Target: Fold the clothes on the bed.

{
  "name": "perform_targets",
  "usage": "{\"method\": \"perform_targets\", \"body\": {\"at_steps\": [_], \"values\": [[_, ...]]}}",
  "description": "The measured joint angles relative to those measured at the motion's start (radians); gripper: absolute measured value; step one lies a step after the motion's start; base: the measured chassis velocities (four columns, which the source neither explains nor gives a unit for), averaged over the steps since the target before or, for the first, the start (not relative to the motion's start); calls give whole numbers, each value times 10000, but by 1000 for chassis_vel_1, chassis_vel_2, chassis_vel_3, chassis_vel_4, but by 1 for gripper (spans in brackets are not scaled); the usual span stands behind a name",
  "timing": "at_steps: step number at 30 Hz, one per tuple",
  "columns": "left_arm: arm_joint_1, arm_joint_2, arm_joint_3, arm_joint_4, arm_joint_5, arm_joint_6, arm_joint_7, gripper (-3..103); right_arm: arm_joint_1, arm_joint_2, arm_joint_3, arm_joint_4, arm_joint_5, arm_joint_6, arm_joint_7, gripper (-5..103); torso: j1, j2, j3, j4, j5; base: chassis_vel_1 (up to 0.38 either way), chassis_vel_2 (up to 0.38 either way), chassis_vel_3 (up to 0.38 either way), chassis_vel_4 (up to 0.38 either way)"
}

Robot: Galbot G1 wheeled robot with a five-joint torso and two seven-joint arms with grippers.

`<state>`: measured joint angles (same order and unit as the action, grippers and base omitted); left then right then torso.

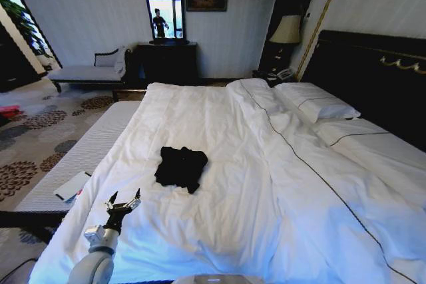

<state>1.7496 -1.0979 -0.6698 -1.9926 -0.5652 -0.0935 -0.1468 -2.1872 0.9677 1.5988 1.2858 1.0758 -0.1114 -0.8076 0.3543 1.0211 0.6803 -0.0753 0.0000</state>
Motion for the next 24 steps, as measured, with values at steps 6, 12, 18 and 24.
{"method": "perform_targets", "body": {"at_steps": [6, 12, 18, 24], "values": [[-26, -71, 105, -140, 105, 41, -23, 100, 414, 360, -93, -925, -77, 123, 56, 0, 0, 0, 0, -1, 3, 0, 0, 0, 0], [58, -151, 192, -209, 264, 85, -46, 100, 660, 540, -383, -1896, -315, 408, -178, 0, 0, 0, -1, -5, 2, 0, 0, 0, 0], [194, -146, 100, -376, 311, 127, -74, 100, 911, 620, -763, -2330, -515, 618, -197, 0, 1, 0, 0, 3, 1, 0, 0, 0, 0], [135, -159, 156, -347, 336, 147, -88, 100, 1109, 750, -1027, -2833, -685, 821, -177, 0, 1, 0, 0, 1, 0, 0, 0, 0, 0]]}}
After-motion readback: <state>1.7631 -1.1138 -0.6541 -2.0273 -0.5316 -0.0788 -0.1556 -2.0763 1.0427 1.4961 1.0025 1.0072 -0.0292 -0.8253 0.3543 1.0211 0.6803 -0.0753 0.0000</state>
